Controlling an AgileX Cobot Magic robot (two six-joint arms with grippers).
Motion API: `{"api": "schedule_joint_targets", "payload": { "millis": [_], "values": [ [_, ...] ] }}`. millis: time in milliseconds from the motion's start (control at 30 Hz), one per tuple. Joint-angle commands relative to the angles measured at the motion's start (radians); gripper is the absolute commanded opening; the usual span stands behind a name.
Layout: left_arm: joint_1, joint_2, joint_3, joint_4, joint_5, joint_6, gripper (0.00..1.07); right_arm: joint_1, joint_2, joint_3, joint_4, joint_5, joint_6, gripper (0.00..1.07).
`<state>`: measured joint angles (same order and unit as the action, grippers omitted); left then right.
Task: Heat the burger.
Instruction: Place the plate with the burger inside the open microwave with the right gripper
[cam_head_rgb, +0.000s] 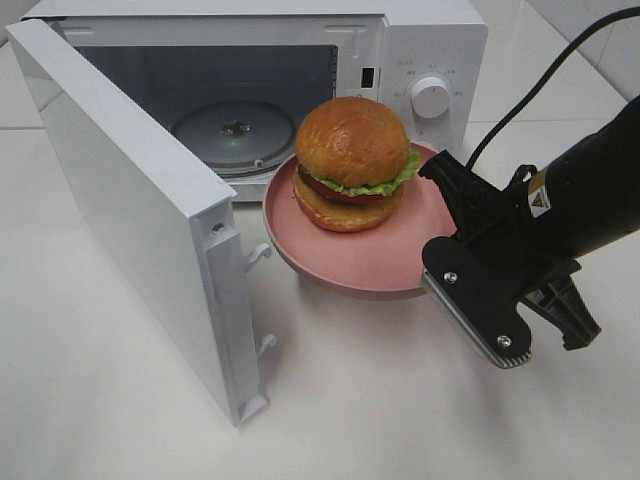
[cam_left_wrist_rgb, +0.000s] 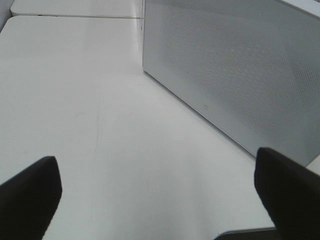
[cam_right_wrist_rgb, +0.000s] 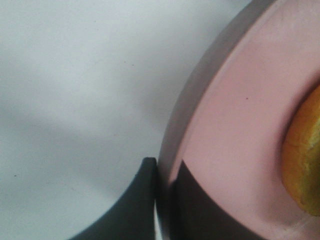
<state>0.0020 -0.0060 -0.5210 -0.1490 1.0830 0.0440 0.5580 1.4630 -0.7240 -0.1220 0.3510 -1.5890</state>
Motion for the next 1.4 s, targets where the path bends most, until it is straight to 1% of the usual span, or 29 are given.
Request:
{"api": "schedule_joint_targets", "payload": {
  "millis": [33,167,267,333,533,600,700,767,833,867,900,1033,1133,1200,1300,1367,1400],
  "values": [
    [-0.003,-0.014,0.003,0.001,-0.013,0.000,0.99,0.028,0.016,-0.035,-0.039,-0.078,0.039,0.00],
    [-0.003,-0.014,0.003,0.001,-0.013,0.000,0.99,0.028,0.053,-0.068,-0.039,-0.082,0.044,0.00],
    [-0.003,-0.014,0.003,0.001,-0.013,0.000,0.99,0.028,0.060,-0.073,-0.039,-0.082,0.044,0.00],
    [-0.003,-0.014,0.003,0.001,-0.013,0.000,0.99,0.054,0.083,-0.098,-0.037,-0.074,0.044,0.00],
    [-0.003,-0.014,0.003,0.001,-0.013,0.000,0.99,0.075,0.108,-0.127,-0.037,-0.072,0.044,0.00],
    [-0.003,-0.014,0.003,0.001,-0.013,0.000,0.99,0.075,0.140,-0.170,-0.034,-0.060,0.044,0.00],
    [-0.003,-0.014,0.003,0.001,-0.013,0.000,0.99,0.075,0.146,-0.183,-0.034,-0.055,0.044,0.00],
    [-0.003,-0.014,0.003,0.001,-0.013,0.000,0.99,0.075,0.183,-0.234,-0.001,-0.019,0.044,0.00],
    [-0.003,-0.014,0.003,0.001,-0.013,0.000,0.99,0.075,0.190,-0.244,0.007,-0.009,0.043,0.00],
    [-0.003,-0.014,0.003,0.001,-0.013,0.000,0.99,0.075,0.205,-0.267,0.020,0.016,0.039,0.00],
    [-0.003,-0.014,0.003,0.001,-0.013,0.000,0.99,0.075,0.205,-0.267,0.020,0.016,0.039,0.00],
    [-0.003,-0.014,0.003,0.001,-0.013,0.000,0.99,0.075,0.243,-0.322,0.024,0.052,0.036,0.00],
    [-0.003,-0.014,0.003,0.001,-0.013,0.000,0.99,0.075,0.251,-0.335,0.024,0.060,0.036,0.00],
    [-0.003,-0.014,0.003,0.001,-0.013,0.000,0.99,0.075,0.273,-0.380,0.024,0.077,0.032,0.00],
    [-0.003,-0.014,0.003,0.001,-0.013,0.000,0.99,0.075,0.282,-0.392,0.024,0.085,0.027,0.00],
    [-0.003,-0.014,0.003,0.001,-0.013,0.000,0.99,0.075,0.315,-0.440,0.025,0.123,0.018,0.00],
    [-0.003,-0.014,0.003,0.001,-0.013,0.000,0.99,0.075,0.315,-0.440,0.025,0.123,0.018,0.00]
  ]
}}
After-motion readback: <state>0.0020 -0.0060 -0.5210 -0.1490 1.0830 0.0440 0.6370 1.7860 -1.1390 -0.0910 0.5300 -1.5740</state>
